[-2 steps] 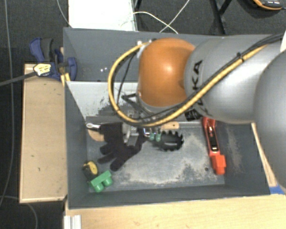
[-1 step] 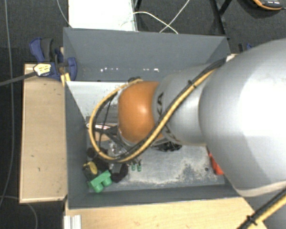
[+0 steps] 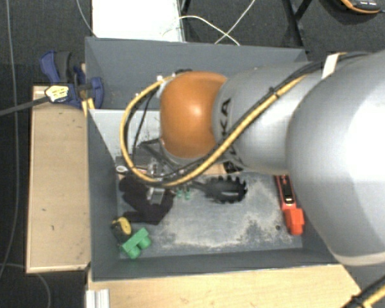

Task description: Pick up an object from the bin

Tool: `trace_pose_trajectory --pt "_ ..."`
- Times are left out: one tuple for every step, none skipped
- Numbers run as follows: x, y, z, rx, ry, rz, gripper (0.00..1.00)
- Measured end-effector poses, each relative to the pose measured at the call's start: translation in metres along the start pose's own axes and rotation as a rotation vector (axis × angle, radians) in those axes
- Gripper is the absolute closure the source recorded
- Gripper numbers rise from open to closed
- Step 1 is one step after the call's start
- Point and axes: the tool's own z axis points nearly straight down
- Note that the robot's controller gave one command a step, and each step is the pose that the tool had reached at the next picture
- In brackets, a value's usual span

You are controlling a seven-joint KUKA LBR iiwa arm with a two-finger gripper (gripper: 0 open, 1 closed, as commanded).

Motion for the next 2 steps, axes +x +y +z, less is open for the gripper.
trace_pose_trajectory --pt "0.041 0.000 0.047 0.003 0.016 -0.027 1.00" --pt "0.005 0.013 0.050 -0.003 -0.008 -0.017 1.00"
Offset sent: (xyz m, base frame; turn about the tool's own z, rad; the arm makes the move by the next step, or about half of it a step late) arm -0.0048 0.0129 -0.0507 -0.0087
